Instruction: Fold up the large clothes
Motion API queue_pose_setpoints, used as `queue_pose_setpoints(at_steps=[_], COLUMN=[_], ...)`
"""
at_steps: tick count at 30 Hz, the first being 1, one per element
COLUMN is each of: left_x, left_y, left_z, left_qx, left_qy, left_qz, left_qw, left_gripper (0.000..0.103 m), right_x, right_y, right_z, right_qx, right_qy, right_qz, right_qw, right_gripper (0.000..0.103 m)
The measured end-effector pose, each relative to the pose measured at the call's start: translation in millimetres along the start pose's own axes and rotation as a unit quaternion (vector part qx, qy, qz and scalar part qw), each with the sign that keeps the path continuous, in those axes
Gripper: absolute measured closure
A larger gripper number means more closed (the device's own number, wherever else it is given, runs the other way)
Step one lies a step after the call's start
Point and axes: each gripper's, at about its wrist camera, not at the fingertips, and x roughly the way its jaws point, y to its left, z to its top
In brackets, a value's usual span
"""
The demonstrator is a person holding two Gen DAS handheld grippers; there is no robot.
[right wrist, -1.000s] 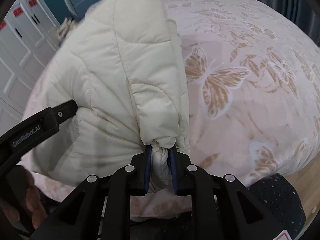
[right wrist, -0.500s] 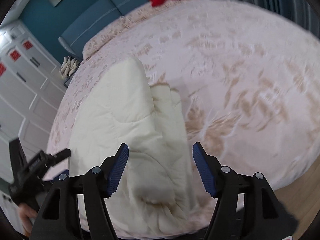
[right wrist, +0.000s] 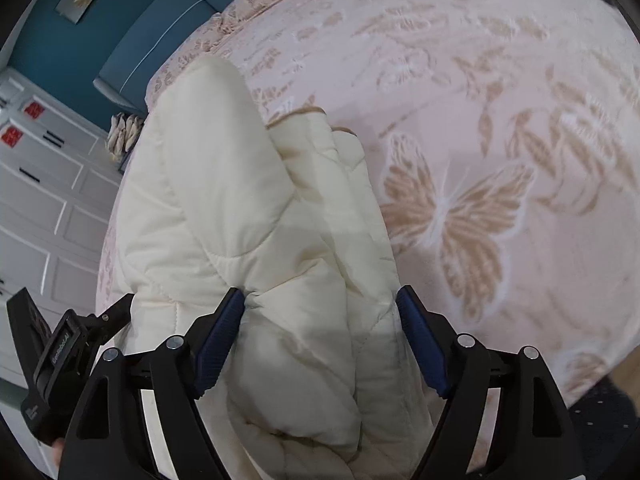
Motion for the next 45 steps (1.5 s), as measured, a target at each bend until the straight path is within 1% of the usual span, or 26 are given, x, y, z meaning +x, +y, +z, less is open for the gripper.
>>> queue_pose_setpoints(at_steps=[5,10,16,20,22,24,25,26,27,29,30,31,32,35,37,39,40,42,43,45], left_x=[10,18,29,36,38,36,35,31,24,11,1,-10,-22,-63,-93,-132,-145,-172,-191,-216], left_y=[0,1,9,17,21,25,26,25,23,19,16,13,11,7,3,-5,-6,-7,-4,0], left_z=[0,-1,-1,0,1,2,3,4,5,5,5,5,6,9,10,11,14,20,23,29], left_qx=[0.006,0.009,-0.004,-0.013,-0.019,-0.023,-0.023,-0.021,-0.018,-0.009,-0.001,0.009,0.017,0.034,0.056,0.088,0.094,0.095,0.093,0.091], left_qy=[-0.002,-0.010,-0.018,-0.018,-0.014,-0.008,-0.005,0.000,0.000,-0.002,-0.003,-0.006,-0.009,-0.029,-0.055,-0.094,-0.106,-0.131,-0.148,-0.174], left_qz=[0.009,0.014,-0.002,-0.023,-0.040,-0.056,-0.060,-0.066,-0.069,-0.077,-0.083,-0.088,-0.094,-0.112,-0.118,-0.124,-0.126,-0.135,-0.145,-0.160], left_qw=[0.9999,0.9998,0.9998,0.9995,0.9989,0.9982,0.9979,0.9976,0.9974,0.9970,0.9966,0.9961,0.9954,0.9927,0.9899,0.9839,0.9818,0.9776,0.9738,0.9675], left_gripper=[0.005,0.005,0.005,0.005,0.005,0.005,0.005,0.008,0.011,0.030,0.035,0.043,0.047,0.051,0.052,0.052,0.052,0.052,0.052,0.052], right_x=[12,21,29,31,30,29,29,25,21,5,-2,-9,-20,-50,-74,-105,-117,-142,-152,-174], right_y=[0,-2,4,8,9,9,7,5,5,14,20,26,36,57,70,89,100,118,124,145], right_z=[-1,-3,2,3,3,4,6,6,6,5,4,3,-1,-10,-16,-23,-24,-27,-29,-32], right_qx=[-0.003,0.005,-0.006,-0.011,-0.013,0.002,0.016,0.025,0.027,0.012,0.002,-0.010,-0.026,-0.057,-0.076,-0.104,-0.117,-0.138,-0.144,-0.163], right_qy=[0.003,0.006,0.004,0.005,0.008,0.019,0.025,0.027,0.027,0.017,0.011,0.005,-0.005,-0.030,-0.053,-0.088,-0.104,-0.132,-0.141,-0.168], right_qz=[-0.005,0.002,0.001,0.002,0.005,0.030,0.044,0.053,0.058,0.056,0.052,0.045,0.035,0.031,0.039,0.041,0.041,0.050,0.058,0.072], right_qw=[1.000,1.000,1.000,1.000,1.000,0.999,0.999,0.998,0.998,0.998,0.999,0.999,0.999,0.997,0.995,0.990,0.987,0.980,0.978,0.970], right_gripper=[0.024,0.024,0.023,0.023,0.026,0.038,0.042,0.049,0.058,0.066,0.068,0.069,0.070,0.072,0.073,0.073,0.073,0.073,0.073,0.073])
